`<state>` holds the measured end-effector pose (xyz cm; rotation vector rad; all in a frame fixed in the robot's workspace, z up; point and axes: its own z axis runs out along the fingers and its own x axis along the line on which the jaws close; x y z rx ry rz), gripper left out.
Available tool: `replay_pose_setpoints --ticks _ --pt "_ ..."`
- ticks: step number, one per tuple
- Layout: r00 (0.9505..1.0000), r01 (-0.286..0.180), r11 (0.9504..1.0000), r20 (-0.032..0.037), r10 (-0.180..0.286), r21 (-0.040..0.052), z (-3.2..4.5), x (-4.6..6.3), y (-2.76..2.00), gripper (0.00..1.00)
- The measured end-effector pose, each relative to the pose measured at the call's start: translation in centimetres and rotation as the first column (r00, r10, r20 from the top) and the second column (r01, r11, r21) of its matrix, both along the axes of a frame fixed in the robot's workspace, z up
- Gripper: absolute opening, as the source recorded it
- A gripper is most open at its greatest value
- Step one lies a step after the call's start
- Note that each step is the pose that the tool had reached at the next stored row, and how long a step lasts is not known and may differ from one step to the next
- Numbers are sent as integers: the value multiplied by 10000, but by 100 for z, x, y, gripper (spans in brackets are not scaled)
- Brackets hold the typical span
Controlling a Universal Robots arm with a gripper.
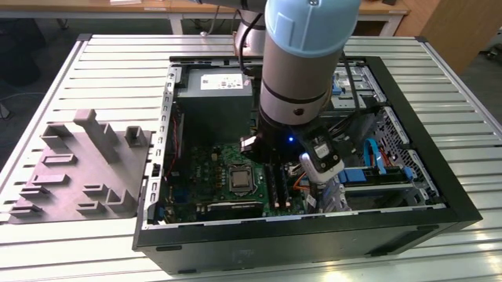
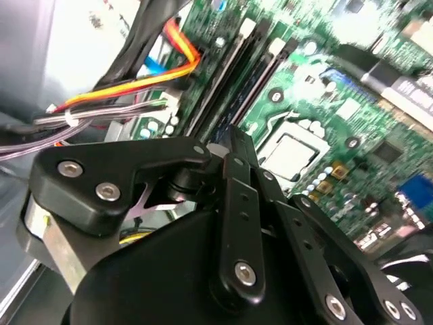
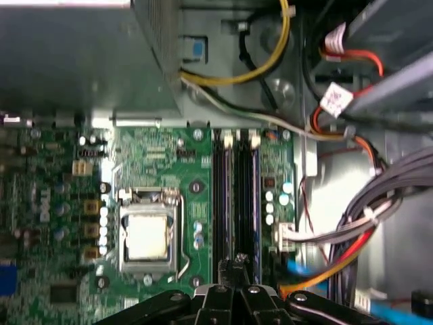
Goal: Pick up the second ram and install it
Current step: 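Press down the second ram until it locks into place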
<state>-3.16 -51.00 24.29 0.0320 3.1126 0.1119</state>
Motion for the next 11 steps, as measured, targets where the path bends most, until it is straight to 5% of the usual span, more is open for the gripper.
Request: replay_pose_setpoints --ticks 5,11 --pt "10000 1 10000 1 -1 5 -1 0 102 11" --pt "10000 1 10000 31 -1 14 18 -1 107 11"
